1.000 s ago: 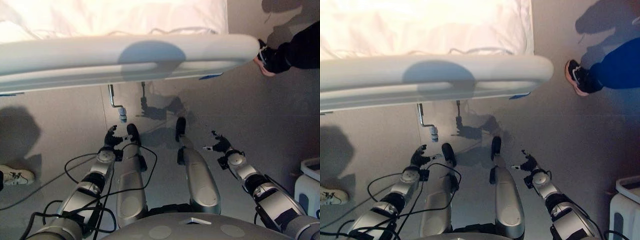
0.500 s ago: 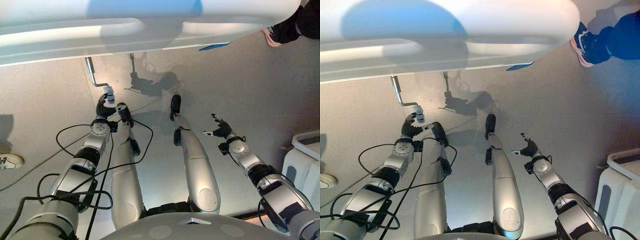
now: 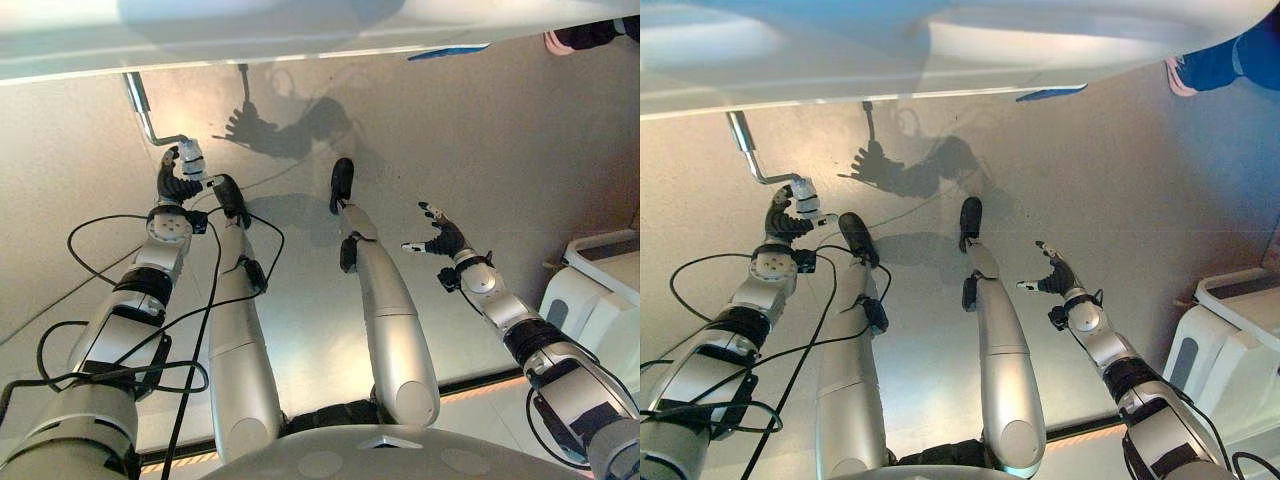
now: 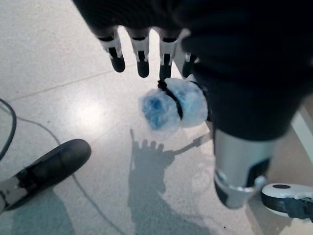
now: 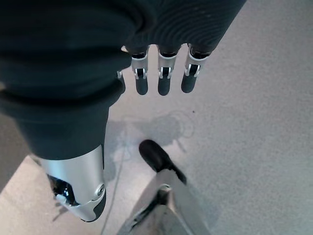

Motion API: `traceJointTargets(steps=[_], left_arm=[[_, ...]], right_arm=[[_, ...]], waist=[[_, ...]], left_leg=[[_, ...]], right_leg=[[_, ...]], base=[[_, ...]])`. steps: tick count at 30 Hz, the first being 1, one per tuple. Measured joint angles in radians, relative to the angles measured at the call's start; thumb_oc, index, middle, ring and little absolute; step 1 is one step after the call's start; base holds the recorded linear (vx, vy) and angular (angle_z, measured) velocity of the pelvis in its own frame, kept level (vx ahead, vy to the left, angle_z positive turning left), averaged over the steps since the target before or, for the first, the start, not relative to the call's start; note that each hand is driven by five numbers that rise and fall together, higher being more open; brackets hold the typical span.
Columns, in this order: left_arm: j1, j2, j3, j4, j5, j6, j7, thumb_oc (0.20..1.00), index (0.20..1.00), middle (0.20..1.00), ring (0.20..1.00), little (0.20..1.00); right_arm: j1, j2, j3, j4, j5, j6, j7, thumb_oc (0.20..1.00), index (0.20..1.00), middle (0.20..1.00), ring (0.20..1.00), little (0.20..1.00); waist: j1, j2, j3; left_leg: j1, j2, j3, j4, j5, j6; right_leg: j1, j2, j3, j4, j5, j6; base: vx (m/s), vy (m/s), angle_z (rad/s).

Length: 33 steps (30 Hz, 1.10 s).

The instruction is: Raise the hospital bed

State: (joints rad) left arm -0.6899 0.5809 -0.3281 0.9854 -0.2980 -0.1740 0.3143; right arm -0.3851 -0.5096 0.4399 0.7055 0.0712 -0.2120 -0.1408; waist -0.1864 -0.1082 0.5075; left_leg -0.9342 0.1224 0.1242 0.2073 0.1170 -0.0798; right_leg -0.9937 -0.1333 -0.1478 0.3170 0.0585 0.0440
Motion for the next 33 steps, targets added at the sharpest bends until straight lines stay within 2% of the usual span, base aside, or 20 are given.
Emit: traceJointTargets(steps=[29, 30, 31, 32, 33], left_arm=[[-0.072, 0.01, -0.009, -0.006, -0.012, -0.008, 0.002, 1.0, 1.0, 1.0, 1.0, 1.0], [-0.079, 0.011, -0.016, -0.005, -0.013, -0.008, 0.002, 0.862, 0.862, 0.862, 0.862, 0.862], [-0.084, 0.016, -0.026, -0.006, -0.013, -0.008, -0.001, 0.278, 0.278, 0.278, 0.278, 0.278], [-0.089, 0.016, -0.03, -0.006, -0.013, -0.008, -0.001, 0.2, 0.2, 0.2, 0.2, 0.2], [-0.096, 0.018, -0.039, -0.006, -0.013, -0.008, -0.001, 0.2, 0.2, 0.2, 0.2, 0.2]], right_arm=[[0.001, -0.012, 0.007, -0.025, 0.014, -0.02, 0.008, 1.0, 1.0, 1.0, 1.0, 1.0], [0.001, -0.014, 0.01, -0.027, 0.017, -0.02, 0.009, 1.0, 1.0, 1.0, 1.0, 1.0], [0.001, -0.016, 0.01, -0.03, 0.019, -0.02, 0.015, 1.0, 1.0, 1.0, 1.0, 1.0], [0.001, -0.016, 0.01, -0.03, 0.019, -0.02, 0.016, 1.0, 1.0, 1.0, 1.0, 1.0], [0.001, -0.017, 0.01, -0.03, 0.019, -0.02, 0.021, 1.0, 1.0, 1.0, 1.0, 1.0]], waist=[[-0.018, -0.001, 0.002], [-0.018, -0.001, 0.002], [-0.017, -0.001, 0.002], [-0.018, -0.001, 0.002], [-0.018, -0.001, 0.002]], left_leg=[[-0.045, -0.001, -0.012, 0.012, 0.0, -0.001], [-0.045, -0.001, -0.012, 0.012, 0.0, -0.001], [-0.049, -0.001, -0.012, 0.012, 0.0, -0.001], [-0.051, -0.001, -0.012, 0.012, 0.0, -0.001], [-0.056, -0.001, -0.013, 0.013, 0.0, -0.001]], right_leg=[[-0.042, -0.001, -0.002, 0.011, -0.001, 0.0], [-0.043, -0.001, -0.002, 0.011, -0.001, 0.0], [-0.047, -0.001, -0.002, 0.011, -0.001, 0.0], [-0.049, -0.001, -0.002, 0.011, -0.001, 0.0], [-0.053, -0.001, -0.002, 0.012, -0.001, 0.0]], base=[[-0.01, -0.002, 0.0], [0.0, 0.0, 0.0], [0.0, 0.0, 0.0], [0.0, 0.0, 0.0], [0.0, 0.0, 0.0]])
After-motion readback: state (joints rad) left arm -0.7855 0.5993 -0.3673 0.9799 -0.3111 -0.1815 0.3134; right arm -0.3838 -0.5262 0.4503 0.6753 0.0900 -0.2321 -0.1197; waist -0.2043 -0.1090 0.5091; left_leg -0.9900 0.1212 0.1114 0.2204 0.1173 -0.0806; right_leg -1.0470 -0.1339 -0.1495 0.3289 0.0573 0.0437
